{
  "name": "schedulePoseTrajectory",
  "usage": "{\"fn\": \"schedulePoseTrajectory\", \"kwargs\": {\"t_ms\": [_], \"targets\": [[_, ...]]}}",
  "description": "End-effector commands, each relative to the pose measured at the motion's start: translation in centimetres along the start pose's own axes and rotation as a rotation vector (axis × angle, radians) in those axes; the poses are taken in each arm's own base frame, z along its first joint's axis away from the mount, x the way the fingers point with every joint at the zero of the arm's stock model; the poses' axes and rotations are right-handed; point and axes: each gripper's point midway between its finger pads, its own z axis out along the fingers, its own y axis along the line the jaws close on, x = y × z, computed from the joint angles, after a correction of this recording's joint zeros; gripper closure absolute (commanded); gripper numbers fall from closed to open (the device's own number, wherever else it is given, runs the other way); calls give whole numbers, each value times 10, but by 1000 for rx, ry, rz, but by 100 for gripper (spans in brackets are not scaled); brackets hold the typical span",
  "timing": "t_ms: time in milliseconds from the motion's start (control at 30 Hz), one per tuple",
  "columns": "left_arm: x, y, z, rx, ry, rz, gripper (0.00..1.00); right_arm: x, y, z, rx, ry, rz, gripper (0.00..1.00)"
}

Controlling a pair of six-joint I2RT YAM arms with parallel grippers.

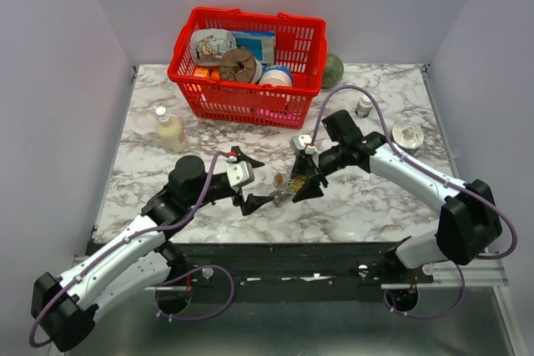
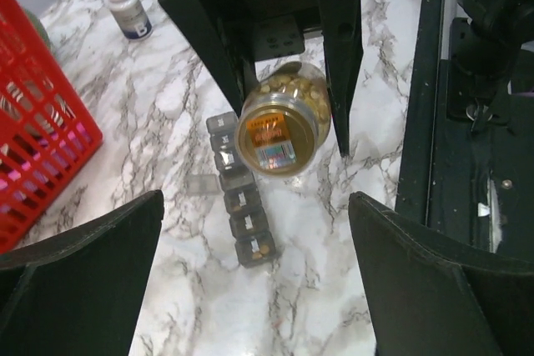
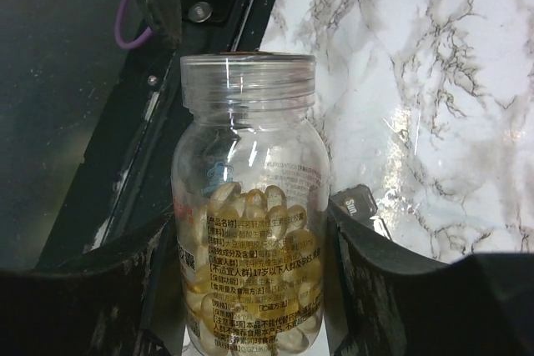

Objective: Sort the pills into containers

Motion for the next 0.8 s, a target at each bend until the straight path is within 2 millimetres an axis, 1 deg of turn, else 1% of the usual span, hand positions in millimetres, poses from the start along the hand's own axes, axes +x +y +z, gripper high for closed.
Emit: {"fn": "schedulePoseTrajectory", "kwargs": {"t_ms": [0, 67, 100, 200, 267, 367, 433, 467, 500, 567, 600, 667, 700, 733, 767], "targets": [[-37, -1, 18, 79, -104, 189, 1, -10, 7, 1, -62, -43, -26, 96], [-39, -1, 23, 90, -101, 181, 2, -10, 7, 1, -62, -41, -24, 96], [-36, -3, 27, 106, -88, 168, 5, -10, 7, 1, -62, -41, -23, 96], [-35, -11, 32, 150, -84, 144, 9, -9, 7, 1, -62, -41, -24, 96], [-35, -18, 34, 179, -81, 134, 10, -10, 7, 1, -62, -41, -25, 96], [-31, -24, 35, 204, -66, 115, 13, -10, 7, 1, -62, -43, -26, 96], [-25, -25, 37, 211, -40, 94, 19, -11, 7, 1, -62, -43, -28, 96], [-25, -25, 37, 212, -36, 90, 21, -11, 7, 1, -62, -43, -28, 96], [-23, -24, 39, 211, -26, 81, 26, -11, 7, 1, -62, -43, -28, 96], [-23, -24, 40, 213, -19, 65, 30, -11, 8, 1, -63, -44, -26, 96], [-21, -23, 41, 206, -11, 57, 38, -11, 7, 1, -61, -42, -26, 96], [-24, -22, 43, 203, -11, 34, 50, -11, 7, 1, -61, -42, -26, 96], [-23, -22, 44, 202, -4, 13, 69, -10, 6, 1, -59, -40, -26, 96], [-26, -20, 45, 188, -5, -4, 79, -10, 7, 1, -58, -38, -25, 96], [-29, -19, 45, 178, -4, -51, 88, -10, 6, 0, -53, -35, -26, 96]]}}
